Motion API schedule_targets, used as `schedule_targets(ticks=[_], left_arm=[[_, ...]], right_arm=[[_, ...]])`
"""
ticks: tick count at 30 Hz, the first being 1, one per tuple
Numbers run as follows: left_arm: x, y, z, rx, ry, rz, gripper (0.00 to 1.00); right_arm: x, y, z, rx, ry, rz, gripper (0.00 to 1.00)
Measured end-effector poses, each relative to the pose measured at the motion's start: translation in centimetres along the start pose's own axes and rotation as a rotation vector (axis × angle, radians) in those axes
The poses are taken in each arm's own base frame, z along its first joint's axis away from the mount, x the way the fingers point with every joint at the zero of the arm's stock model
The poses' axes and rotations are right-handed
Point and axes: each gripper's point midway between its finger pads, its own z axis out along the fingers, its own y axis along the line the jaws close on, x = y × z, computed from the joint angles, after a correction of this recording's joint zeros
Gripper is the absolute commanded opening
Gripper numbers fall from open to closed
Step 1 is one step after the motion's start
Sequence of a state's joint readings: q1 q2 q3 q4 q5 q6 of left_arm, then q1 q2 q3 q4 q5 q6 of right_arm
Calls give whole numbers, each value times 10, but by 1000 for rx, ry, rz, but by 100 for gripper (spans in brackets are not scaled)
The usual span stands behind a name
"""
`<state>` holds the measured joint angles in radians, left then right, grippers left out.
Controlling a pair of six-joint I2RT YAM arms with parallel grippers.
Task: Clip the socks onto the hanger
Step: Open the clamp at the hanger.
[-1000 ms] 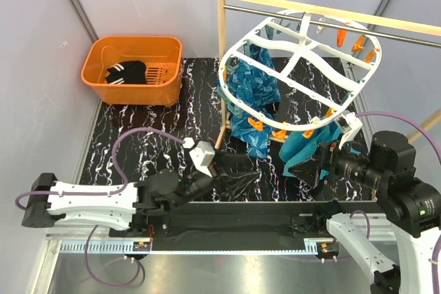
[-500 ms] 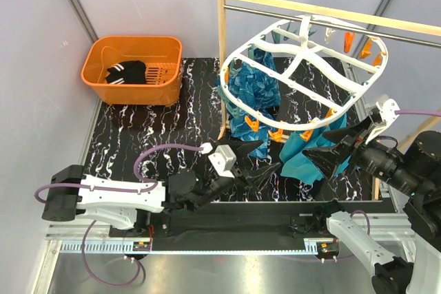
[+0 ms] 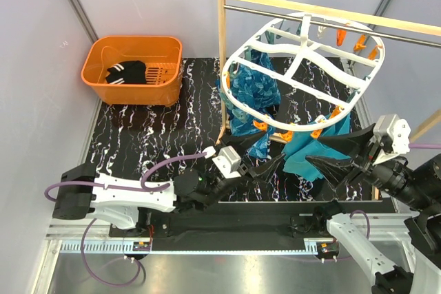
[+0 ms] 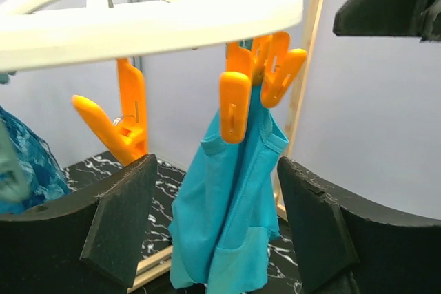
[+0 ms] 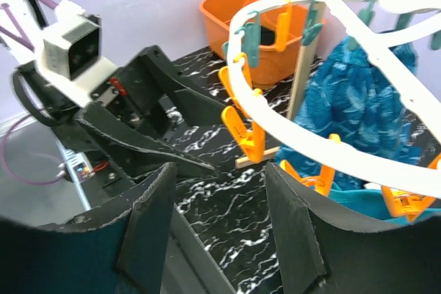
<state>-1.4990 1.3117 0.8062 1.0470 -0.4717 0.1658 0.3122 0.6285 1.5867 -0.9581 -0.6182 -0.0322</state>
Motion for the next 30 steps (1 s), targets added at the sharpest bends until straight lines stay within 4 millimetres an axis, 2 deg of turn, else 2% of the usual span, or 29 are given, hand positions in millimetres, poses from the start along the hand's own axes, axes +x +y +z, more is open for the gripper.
schedule_targets(ticks=[6, 16, 21, 30], left_arm=[[-9, 2, 4, -13, -27, 10, 75], [-10, 1, 4, -11, -30, -5, 75], [-10, 0, 4, -8, -31, -17, 75], [-8, 0, 1, -5, -25, -40, 75]], right_arm=[[7, -22, -1, 114, -4, -44, 66], [15, -61, -5, 316, 6, -72, 62], [21, -63, 1, 303, 27, -66, 68], [27, -55, 9, 233, 42, -62, 69]])
